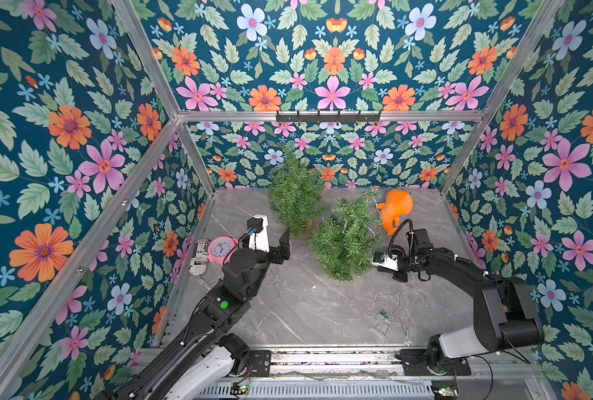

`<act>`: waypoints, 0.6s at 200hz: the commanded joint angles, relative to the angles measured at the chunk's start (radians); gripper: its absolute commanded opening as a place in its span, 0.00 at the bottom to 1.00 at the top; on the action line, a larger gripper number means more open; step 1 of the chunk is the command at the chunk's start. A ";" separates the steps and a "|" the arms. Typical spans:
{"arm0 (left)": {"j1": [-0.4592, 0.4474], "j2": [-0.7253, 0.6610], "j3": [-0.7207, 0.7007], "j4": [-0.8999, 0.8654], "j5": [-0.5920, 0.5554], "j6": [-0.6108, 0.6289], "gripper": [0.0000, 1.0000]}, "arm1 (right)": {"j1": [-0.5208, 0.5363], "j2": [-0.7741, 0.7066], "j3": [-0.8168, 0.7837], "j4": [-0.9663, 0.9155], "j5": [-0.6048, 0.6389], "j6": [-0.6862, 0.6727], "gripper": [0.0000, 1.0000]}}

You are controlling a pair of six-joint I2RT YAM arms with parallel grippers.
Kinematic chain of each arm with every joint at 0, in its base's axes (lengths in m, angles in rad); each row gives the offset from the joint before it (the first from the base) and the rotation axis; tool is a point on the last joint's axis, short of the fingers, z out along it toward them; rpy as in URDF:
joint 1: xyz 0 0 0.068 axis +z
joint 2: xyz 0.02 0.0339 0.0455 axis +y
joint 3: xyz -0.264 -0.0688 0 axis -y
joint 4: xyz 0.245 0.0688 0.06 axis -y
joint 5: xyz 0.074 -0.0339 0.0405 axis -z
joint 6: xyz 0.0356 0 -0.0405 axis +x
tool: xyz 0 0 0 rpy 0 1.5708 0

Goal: Wrap string light around the christmas tree
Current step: Wrap the light string around the Christmas tree.

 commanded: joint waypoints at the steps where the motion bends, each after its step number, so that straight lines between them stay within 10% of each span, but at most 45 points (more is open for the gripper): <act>1: 0.003 -0.005 -0.001 0.030 0.005 -0.008 0.83 | 0.004 -0.078 -0.034 -0.035 0.007 0.016 0.00; 120: 0.020 0.022 -0.003 0.041 0.025 -0.013 0.82 | 0.118 -0.727 -0.099 -0.390 0.084 0.238 0.00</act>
